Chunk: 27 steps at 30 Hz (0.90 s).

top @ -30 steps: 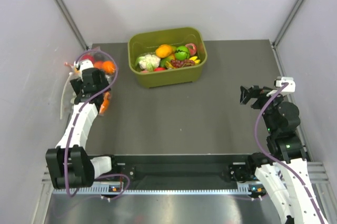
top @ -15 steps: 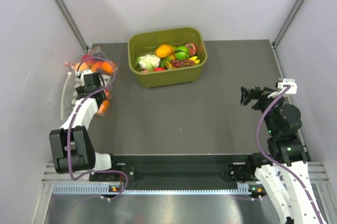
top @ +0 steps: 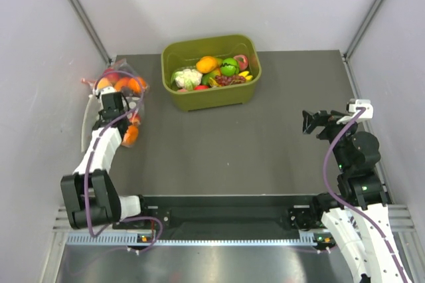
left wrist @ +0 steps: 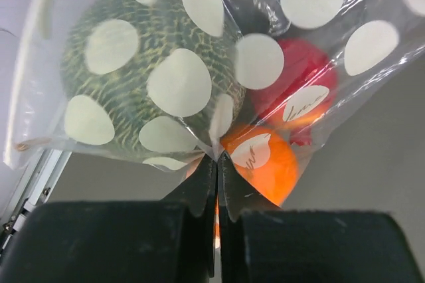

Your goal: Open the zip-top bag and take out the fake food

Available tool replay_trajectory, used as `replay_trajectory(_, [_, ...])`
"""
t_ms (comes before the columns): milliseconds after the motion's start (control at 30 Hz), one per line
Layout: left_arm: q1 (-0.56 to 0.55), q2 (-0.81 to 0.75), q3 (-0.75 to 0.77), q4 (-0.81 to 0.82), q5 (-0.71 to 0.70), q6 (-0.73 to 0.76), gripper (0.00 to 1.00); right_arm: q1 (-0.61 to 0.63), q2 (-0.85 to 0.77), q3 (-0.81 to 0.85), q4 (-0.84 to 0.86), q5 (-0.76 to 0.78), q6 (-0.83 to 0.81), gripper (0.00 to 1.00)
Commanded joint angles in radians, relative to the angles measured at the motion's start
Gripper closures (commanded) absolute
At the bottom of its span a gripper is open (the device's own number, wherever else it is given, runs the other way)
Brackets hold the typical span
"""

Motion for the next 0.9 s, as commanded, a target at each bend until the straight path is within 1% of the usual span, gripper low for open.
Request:
replay_trajectory(0, [-0.001, -0.137, 0.013, -0.01, 0.068, -0.013, 1.0, 0.004, 0.002, -0.001, 0.028, -0.021, 0.005, 0.0])
replay_trajectory(33, [-0.003, -0.192, 0.01, -0.013, 0.085, -0.028, 1.0, 0.004, 0.007, -0.001, 0.033, -0.027, 0.005, 0.0])
replay_trajectory(200, [-0.026, -0.343, -0.019, -0.068, 0.172, -0.096, 1.0, 0.002, 0.039, 0.004, 0.034, -0.041, 0.002, 0.0])
replay_trajectory(267, [-0.049, -0.415, -0.051, -0.07, 0.189, -0.117, 1.0, 0.002, 0.053, 0.007, 0.033, -0.047, 0.001, 0.0])
replay_trajectory(300, [-0.082, -0.438, -0.059, -0.088, 0.189, -0.125, 1.0, 0.002, 0.057, 0.008, 0.033, -0.05, 0.001, 0.0])
replay_trajectory(367, [-0.143, -0.504, -0.072, -0.107, 0.171, -0.142, 1.0, 0.002, 0.069, 0.013, 0.033, -0.05, -0.002, 0.0])
replay_trajectory(467, [-0.228, -0.607, -0.072, -0.147, 0.096, -0.159, 1.0, 0.002, 0.076, 0.019, 0.03, -0.044, -0.002, 0.0])
replay_trajectory(533, [-0.259, -0.671, -0.069, -0.173, 0.061, -0.173, 1.0, 0.004, 0.085, 0.024, 0.028, -0.045, -0.004, 0.0])
replay_trajectory(633, [-0.305, -0.717, -0.07, -0.2, 0.08, -0.205, 1.0, 0.004, 0.103, 0.028, 0.027, -0.049, -0.007, 0.0])
replay_trajectory(733, [-0.346, -0.731, -0.101, -0.204, 0.108, -0.235, 1.0, 0.002, 0.137, 0.037, 0.03, -0.058, -0.007, 0.0])
replay_trajectory(833, [-0.406, -0.711, -0.119, -0.181, 0.079, -0.243, 1.0, 0.002, 0.175, 0.045, 0.028, -0.11, -0.005, 0.0])
replay_trajectory(867, [-0.444, -0.704, -0.131, -0.171, 0.073, -0.251, 1.0, 0.005, 0.183, 0.047, 0.028, -0.125, -0.005, 0.0])
